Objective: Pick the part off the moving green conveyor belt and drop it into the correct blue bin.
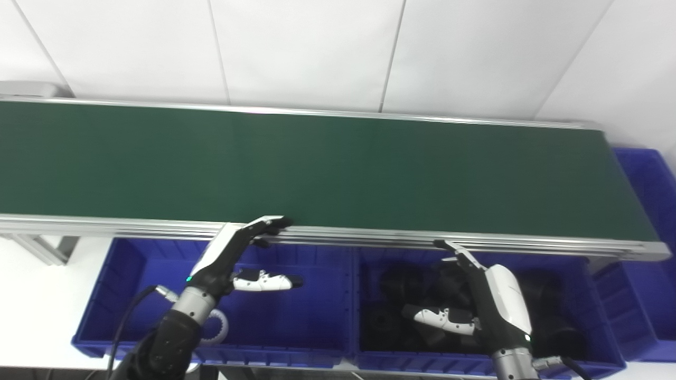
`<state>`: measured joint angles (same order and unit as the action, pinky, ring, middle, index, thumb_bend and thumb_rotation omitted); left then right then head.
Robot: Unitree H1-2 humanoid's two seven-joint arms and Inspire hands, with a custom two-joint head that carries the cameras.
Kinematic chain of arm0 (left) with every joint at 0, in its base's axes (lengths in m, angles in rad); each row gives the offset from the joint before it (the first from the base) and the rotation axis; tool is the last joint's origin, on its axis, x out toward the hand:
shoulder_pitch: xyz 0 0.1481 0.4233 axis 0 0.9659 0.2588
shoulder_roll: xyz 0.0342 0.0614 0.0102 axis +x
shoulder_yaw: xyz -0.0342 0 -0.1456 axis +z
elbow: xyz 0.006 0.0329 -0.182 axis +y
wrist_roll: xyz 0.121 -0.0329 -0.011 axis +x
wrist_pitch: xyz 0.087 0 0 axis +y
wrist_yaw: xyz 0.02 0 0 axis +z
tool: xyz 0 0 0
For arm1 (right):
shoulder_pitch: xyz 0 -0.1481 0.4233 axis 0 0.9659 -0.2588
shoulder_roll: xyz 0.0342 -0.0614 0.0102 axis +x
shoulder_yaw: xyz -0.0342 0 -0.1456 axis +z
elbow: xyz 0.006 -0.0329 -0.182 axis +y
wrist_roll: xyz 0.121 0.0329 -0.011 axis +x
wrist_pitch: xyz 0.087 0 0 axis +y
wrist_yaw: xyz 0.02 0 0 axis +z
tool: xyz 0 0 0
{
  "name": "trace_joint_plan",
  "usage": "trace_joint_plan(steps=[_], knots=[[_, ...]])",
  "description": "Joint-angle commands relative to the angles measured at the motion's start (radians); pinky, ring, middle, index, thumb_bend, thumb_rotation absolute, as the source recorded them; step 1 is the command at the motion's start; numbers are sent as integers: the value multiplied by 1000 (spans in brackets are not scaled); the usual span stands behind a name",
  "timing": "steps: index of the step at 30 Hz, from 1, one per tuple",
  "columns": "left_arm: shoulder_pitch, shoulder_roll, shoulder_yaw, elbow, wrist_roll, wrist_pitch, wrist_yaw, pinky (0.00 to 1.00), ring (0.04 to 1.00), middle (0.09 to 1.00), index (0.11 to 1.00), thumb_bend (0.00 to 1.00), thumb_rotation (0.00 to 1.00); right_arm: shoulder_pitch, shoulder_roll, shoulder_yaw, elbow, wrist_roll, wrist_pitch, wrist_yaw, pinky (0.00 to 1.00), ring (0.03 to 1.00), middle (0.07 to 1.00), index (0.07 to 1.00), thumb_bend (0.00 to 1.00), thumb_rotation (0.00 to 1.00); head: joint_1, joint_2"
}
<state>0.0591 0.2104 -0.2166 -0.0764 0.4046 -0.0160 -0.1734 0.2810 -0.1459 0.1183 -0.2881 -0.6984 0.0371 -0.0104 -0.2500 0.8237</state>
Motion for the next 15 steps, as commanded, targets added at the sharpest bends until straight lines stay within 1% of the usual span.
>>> trace_joint_plan(steps=[1, 3, 7, 13, 15], knots=[[-23, 5, -1, -41, -6, 0, -3, 736, 826, 837, 795, 928, 394, -10, 2, -2, -43, -3, 15, -2, 608, 651, 664, 821, 758, 353, 0, 0], [-23, 5, 1, -41, -12, 4, -5, 738, 828, 838, 796, 933, 399, -11, 4, 0, -44, -4, 16, -1, 609, 652, 664, 821, 758, 353, -10, -5], [-23, 7, 5, -39, -21, 5, -6, 724, 823, 836, 796, 924, 375, -11, 8, 3, -43, -10, 21, 1, 606, 652, 667, 823, 758, 374, -14, -7], [-23, 14, 3, -27, -11, -14, 8, 717, 821, 831, 793, 914, 375, -14, 10, 12, -38, -15, 33, 1, 613, 654, 673, 827, 767, 399, -15, -19], [-22, 14, 3, -25, -9, -19, 13, 717, 817, 825, 789, 909, 368, -15, 10, 15, -39, -15, 36, 1, 608, 651, 671, 827, 766, 391, -12, -21]])
